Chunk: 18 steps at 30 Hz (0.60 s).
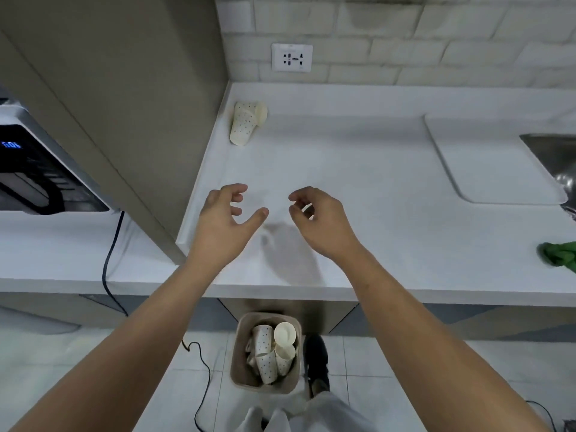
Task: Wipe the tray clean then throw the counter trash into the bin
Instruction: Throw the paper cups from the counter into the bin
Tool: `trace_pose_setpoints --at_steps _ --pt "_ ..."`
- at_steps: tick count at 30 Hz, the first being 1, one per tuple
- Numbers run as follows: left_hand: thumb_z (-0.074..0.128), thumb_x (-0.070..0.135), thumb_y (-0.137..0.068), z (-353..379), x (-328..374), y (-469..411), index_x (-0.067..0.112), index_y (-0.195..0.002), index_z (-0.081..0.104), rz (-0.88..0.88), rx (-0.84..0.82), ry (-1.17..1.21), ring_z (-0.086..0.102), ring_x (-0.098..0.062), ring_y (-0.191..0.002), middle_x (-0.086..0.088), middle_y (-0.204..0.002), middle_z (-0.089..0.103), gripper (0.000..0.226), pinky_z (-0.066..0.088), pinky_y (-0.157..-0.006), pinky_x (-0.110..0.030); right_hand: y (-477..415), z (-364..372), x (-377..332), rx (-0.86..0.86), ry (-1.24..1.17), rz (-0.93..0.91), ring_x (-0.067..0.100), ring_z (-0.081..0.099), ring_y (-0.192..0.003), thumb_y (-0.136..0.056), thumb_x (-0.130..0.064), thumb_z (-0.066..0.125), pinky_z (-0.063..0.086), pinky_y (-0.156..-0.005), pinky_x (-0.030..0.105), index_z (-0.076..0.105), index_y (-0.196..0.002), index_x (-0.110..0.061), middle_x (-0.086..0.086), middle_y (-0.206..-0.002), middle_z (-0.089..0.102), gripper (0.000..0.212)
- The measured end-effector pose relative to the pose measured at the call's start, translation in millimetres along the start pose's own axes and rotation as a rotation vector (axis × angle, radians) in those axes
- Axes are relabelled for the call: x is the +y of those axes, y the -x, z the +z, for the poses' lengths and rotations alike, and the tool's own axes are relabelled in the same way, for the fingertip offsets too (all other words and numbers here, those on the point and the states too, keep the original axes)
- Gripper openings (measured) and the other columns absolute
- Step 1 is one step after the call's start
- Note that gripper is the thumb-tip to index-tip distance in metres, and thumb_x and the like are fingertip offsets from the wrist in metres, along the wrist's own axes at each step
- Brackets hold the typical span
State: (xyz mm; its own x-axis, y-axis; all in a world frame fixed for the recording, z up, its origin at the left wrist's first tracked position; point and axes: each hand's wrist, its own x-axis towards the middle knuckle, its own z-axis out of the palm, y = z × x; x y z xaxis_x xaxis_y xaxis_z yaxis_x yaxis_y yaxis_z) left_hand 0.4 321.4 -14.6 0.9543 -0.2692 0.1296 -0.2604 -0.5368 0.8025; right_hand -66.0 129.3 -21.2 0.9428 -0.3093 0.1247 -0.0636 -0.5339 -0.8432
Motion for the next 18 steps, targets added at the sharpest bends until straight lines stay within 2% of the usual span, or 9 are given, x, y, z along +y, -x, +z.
trace_pose_setpoints --at_steps 5,11,15,18 --pt "0.078 0.047 -0.086 20.4 11.9 -75.0 0.032 -0.139 0.052 -0.056 0.055 0.005 0.060 -0.012 -0.106 0.007 -0.127 0.052 0.061 0.043 -0.079 -0.013 -65.2 -10.5 20.4 -0.009 -0.028 -0.026 0.004 0.059 -0.069 -0.095 -0.018 0.061 0.046 -0.072 0.017 0.066 -0.114 -0.019 -0.009 -0.096 0.065 0.019" --pt "0.081 0.046 -0.083 51.9 14.3 -165.2 0.030 -0.141 0.050 -0.080 0.115 -0.059 0.059 -0.018 -0.113 0.002 -0.130 0.049 0.067 0.051 -0.100 -0.035 -146.4 -26.8 46.8 -0.015 -0.083 -0.014 0.004 0.059 -0.067 -0.095 -0.016 0.062 0.045 -0.070 0.014 0.066 -0.114 -0.019 -0.008 -0.096 0.064 0.019" --pt "0.079 0.048 -0.083 73.7 8.8 -221.4 0.034 -0.144 0.044 -0.105 0.119 -0.127 0.050 -0.023 -0.130 0.001 -0.138 0.042 0.072 0.046 -0.109 -0.042 -195.5 -37.6 67.7 -0.030 -0.143 0.018 0.004 0.058 -0.068 -0.096 -0.018 0.061 0.045 -0.068 0.016 0.066 -0.114 -0.021 -0.008 -0.098 0.064 0.018" --pt "0.079 0.044 -0.083 91.2 1.4 -258.7 0.027 -0.150 0.040 -0.093 0.124 -0.281 0.038 -0.031 -0.135 -0.007 -0.145 0.038 0.079 0.036 -0.114 -0.041 -224.0 -43.9 84.7 -0.027 -0.164 0.025 0.003 0.058 -0.069 -0.096 -0.017 0.061 0.046 -0.068 0.014 0.066 -0.114 -0.021 -0.008 -0.097 0.064 0.019"
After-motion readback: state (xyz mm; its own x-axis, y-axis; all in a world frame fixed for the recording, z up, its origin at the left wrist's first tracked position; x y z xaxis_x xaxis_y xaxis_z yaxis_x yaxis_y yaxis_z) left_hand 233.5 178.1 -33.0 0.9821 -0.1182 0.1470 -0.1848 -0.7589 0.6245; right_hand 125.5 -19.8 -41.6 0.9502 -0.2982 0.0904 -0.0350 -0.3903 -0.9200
